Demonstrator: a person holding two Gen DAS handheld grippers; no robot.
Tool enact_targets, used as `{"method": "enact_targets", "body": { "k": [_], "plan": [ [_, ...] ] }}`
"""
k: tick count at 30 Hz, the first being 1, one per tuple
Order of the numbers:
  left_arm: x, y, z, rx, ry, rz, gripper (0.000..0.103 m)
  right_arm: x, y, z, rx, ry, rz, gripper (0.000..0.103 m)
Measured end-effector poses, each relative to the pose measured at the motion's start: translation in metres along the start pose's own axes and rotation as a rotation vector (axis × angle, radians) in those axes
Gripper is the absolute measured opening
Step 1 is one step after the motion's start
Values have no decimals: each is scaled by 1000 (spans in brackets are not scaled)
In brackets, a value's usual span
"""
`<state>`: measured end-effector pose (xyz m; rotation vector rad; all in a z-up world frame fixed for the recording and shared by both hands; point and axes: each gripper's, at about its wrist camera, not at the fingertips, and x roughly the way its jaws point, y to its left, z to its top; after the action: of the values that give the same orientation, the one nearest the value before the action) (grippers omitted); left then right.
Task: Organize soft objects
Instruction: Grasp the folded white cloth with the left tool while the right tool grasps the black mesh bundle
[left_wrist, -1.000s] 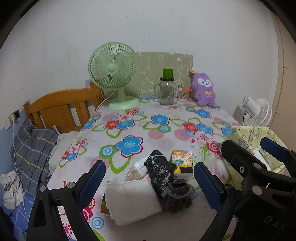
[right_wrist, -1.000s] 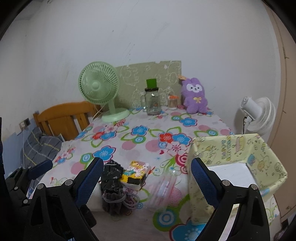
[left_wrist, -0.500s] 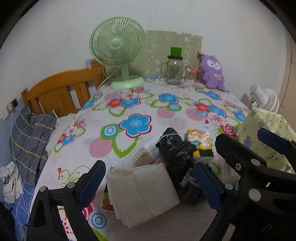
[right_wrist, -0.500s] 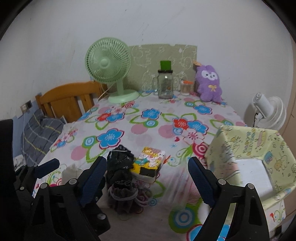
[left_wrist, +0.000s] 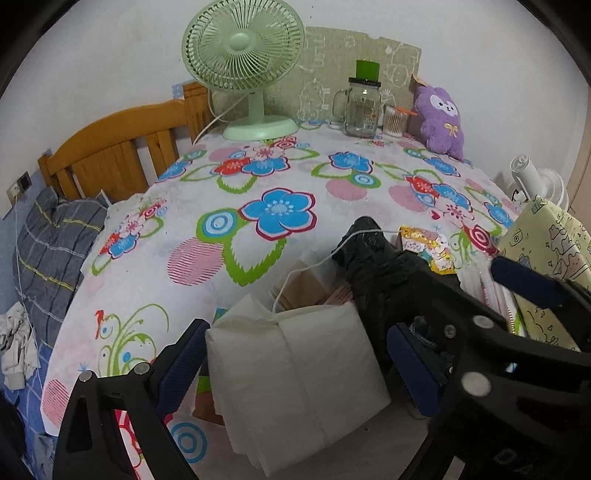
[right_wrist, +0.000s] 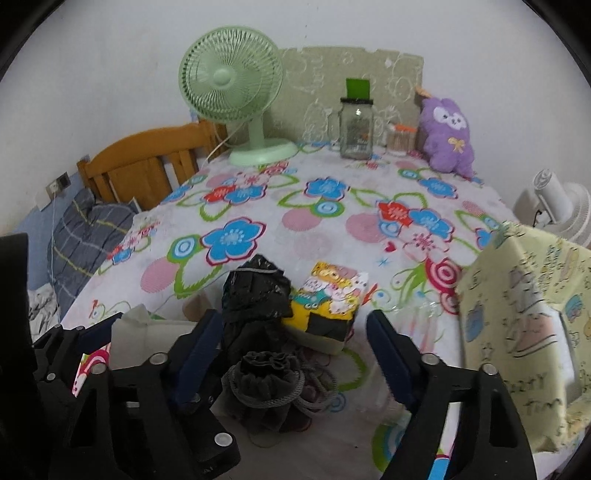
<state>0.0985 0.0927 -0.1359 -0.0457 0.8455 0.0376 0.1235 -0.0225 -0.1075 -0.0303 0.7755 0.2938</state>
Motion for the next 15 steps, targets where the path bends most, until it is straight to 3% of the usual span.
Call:
{"method": "enact_targets", "body": {
  "k": [7,15],
  "plan": [
    [9,-1,-3,4,16,8,89,20,6,-4,-7,63,38,68],
    [8,-3,-5,27,4,24,79,32,9,-8,-4,108,78,43]
  ]
}}
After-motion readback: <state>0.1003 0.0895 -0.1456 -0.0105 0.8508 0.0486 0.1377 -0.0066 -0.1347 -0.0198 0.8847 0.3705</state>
